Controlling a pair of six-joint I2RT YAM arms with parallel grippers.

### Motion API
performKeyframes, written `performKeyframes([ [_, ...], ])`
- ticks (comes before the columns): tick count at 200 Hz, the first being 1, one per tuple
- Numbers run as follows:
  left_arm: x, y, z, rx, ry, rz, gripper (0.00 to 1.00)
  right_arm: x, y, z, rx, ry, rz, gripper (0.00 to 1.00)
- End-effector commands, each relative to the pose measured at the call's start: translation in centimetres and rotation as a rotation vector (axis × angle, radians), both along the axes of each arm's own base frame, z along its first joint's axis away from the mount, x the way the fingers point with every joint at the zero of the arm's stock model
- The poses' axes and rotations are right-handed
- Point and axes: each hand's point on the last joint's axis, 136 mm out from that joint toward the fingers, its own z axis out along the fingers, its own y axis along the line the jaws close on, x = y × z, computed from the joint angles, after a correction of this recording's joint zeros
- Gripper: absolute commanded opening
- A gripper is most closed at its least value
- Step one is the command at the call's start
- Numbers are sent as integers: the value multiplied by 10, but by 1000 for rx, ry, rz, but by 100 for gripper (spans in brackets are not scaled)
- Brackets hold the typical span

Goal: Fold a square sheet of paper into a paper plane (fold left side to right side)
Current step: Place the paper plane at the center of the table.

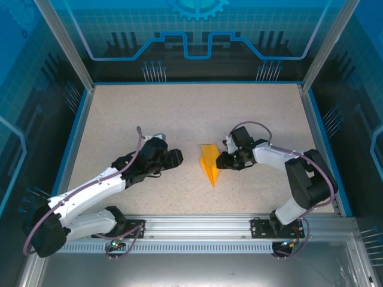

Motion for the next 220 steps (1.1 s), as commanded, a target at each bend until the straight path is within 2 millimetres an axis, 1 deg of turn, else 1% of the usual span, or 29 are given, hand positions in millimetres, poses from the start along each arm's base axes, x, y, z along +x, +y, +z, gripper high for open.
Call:
performKeyframes([
  [1,1,7,1,29,-12,8,68,3,-36,21,-208,-42,-17,39],
  [15,1,6,2,25,-15,5,70,1,-36,40,-246,-89,6,42],
  [33,3,4,3,21,-24,-3,73,-6,-18,64,-256,-147,69,48],
  [47,4,3,3,15,-32,-6,77,-13,-1,73,-277,-164,122,52],
  [56,3,3,3,12,-36,-6,80,-17,8,73,-296,-160,145,55],
  [70,3,5,3,8,-40,0,83,-19,20,65,-311,-135,164,57],
  [91,0,8,2,9,-36,2,84,-19,30,48,-321,-86,163,59],
  [116,-4,13,0,23,-35,9,85,-20,43,35,-293,-44,176,60],
  [142,-5,18,-1,24,-39,27,86,-21,50,24,-287,-11,186,60],
  [154,-5,19,-2,25,-38,34,86,-20,51,19,-292,-2,187,58],
  [184,-5,19,-1,26,-37,33,86,-19,54,10,-299,15,186,49],
  [220,-5,19,-2,29,-33,34,87,-17,56,0,-311,30,184,41],
])
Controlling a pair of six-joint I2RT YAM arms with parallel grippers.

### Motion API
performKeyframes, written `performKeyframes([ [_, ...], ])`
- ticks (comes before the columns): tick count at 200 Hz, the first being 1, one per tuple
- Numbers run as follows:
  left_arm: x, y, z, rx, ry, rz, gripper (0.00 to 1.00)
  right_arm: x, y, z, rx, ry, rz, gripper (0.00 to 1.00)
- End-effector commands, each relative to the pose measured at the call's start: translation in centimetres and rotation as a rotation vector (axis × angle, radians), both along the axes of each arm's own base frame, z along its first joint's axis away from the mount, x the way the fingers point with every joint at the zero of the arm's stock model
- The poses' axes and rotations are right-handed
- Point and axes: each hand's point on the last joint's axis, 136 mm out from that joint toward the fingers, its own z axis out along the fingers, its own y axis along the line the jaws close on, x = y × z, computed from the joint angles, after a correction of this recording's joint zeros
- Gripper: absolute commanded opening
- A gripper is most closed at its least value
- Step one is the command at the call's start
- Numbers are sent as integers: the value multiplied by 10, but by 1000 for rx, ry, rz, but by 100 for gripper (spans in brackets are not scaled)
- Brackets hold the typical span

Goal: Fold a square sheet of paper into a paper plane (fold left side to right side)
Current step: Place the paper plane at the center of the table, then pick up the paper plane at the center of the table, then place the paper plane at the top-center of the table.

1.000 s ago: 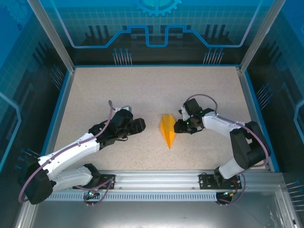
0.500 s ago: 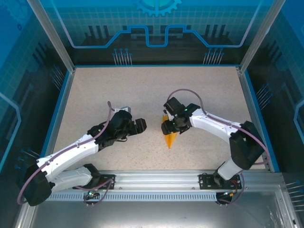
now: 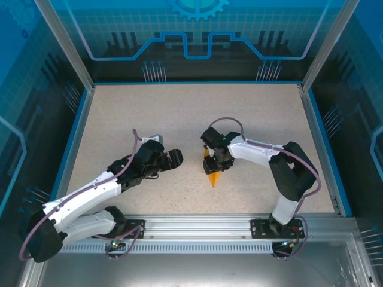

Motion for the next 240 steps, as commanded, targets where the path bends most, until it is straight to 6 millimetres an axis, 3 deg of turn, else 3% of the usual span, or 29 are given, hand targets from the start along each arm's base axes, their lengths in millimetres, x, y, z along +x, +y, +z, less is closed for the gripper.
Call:
performKeyframes([
  [1,-1,10,-5,34,3,22,87,1,13,0,19,3,13,41],
  [41,0,11,-5,40,1,29,87,2,10,-15,-16,19,-4,34],
  [81,0,17,-1,62,-12,42,99,15,8,-7,-9,-2,-34,14],
  [105,0,14,8,67,-34,6,99,42,6,16,3,-46,-57,11],
  [125,1,11,15,84,-42,-26,99,76,-1,36,-24,-88,-89,11],
  [155,-2,12,23,102,-58,-57,99,128,-11,43,-103,-117,-126,11],
  [172,-5,12,26,97,-72,-76,99,151,-18,38,-187,-115,-130,11],
  [197,-10,14,27,92,-77,-92,99,175,-9,28,-193,-103,-140,11],
  [208,-12,14,26,92,-72,-96,99,181,-7,28,-188,-102,-149,11],
  [212,-13,14,26,92,-70,-98,99,182,-6,15,-199,-79,-152,11],
  [240,-15,15,23,88,-52,-93,99,186,-2,-8,-194,-26,-155,12],
])
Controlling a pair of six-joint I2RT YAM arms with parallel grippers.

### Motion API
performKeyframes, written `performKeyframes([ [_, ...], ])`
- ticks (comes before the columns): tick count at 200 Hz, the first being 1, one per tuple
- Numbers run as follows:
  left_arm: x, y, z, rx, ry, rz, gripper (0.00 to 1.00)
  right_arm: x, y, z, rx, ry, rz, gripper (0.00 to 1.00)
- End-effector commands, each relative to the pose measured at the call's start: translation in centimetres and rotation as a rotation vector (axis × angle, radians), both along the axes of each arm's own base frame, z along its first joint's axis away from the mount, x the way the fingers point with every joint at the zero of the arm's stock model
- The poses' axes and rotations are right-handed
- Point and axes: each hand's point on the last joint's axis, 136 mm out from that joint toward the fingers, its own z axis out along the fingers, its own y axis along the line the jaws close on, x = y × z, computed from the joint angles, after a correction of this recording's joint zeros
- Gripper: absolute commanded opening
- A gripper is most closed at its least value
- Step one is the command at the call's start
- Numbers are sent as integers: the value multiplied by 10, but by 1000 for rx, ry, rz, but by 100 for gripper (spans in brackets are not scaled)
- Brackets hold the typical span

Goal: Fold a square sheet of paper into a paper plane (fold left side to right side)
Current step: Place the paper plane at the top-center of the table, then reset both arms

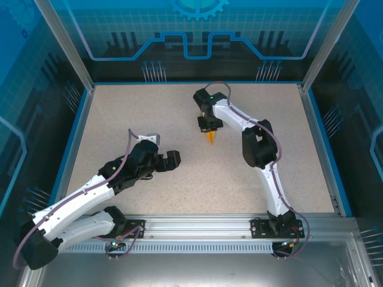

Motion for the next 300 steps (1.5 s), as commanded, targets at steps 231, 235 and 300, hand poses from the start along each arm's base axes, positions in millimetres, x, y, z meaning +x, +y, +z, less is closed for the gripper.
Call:
performKeyframes([
  [231,73,136,20,-83,-57,400,99,-61,-57,112,-35,-211,83,56],
  [235,75,143,20,-66,-71,418,99,-64,-65,120,-42,-244,79,59],
  [300,93,195,4,221,-353,527,99,-101,-192,126,-42,-579,-182,99],
])
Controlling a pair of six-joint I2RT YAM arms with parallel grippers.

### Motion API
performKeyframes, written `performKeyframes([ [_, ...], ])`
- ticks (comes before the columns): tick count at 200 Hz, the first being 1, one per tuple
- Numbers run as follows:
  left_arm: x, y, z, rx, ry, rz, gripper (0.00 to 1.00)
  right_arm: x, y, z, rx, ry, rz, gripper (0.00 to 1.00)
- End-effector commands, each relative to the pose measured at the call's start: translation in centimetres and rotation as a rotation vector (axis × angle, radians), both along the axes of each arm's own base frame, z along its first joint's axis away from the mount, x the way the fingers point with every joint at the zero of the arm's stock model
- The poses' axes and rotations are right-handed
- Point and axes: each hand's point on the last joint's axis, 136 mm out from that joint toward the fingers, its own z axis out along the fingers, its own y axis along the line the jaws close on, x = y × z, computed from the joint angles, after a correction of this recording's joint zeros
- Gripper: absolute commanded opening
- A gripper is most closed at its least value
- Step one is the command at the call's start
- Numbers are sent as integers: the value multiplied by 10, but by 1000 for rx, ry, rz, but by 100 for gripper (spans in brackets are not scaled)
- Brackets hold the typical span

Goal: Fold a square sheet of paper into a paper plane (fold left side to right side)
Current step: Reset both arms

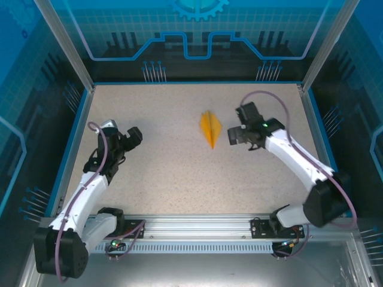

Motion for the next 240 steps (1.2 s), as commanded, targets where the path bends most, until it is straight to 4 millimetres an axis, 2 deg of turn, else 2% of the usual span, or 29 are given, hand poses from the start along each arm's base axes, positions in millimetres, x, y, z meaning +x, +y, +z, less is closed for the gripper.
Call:
performKeyframes([
  [1,13,20,16,183,-131,26,99,11,-44,0,41,-181,-129,99],
  [27,21,25,2,323,-75,-18,99,6,-88,-14,76,-318,-254,99],
  [38,27,25,-5,357,-73,-38,99,12,-94,-13,72,-424,-243,99],
  [55,35,19,-15,388,-99,-84,99,20,-99,-24,51,-517,-210,99],
  [61,37,19,-19,396,-105,-92,99,21,-100,-34,47,-499,-201,99],
  [88,44,12,-28,418,-156,-135,99,38,-95,-53,25,-511,-146,99],
  [110,50,6,-44,422,-176,-181,99,51,-87,-48,32,-566,-85,99],
  [120,54,3,-44,412,-183,-199,99,55,-84,-50,35,-588,-62,99],
  [136,59,-1,-47,370,-224,-229,99,60,-79,-63,65,-584,-31,99],
  [148,62,-1,-61,357,-217,-236,99,63,-74,-73,67,-586,0,99],
  [160,68,-5,-68,360,-234,-266,99,62,-71,-73,87,-577,18,99],
  [168,68,-8,-73,345,-184,-287,99,62,-71,-72,92,-585,22,99],
  [178,74,-7,-72,349,-177,-287,99,63,-71,-73,94,-581,25,99],
  [240,74,-7,-74,348,-159,-289,99,63,-67,-73,89,-574,46,99],
])
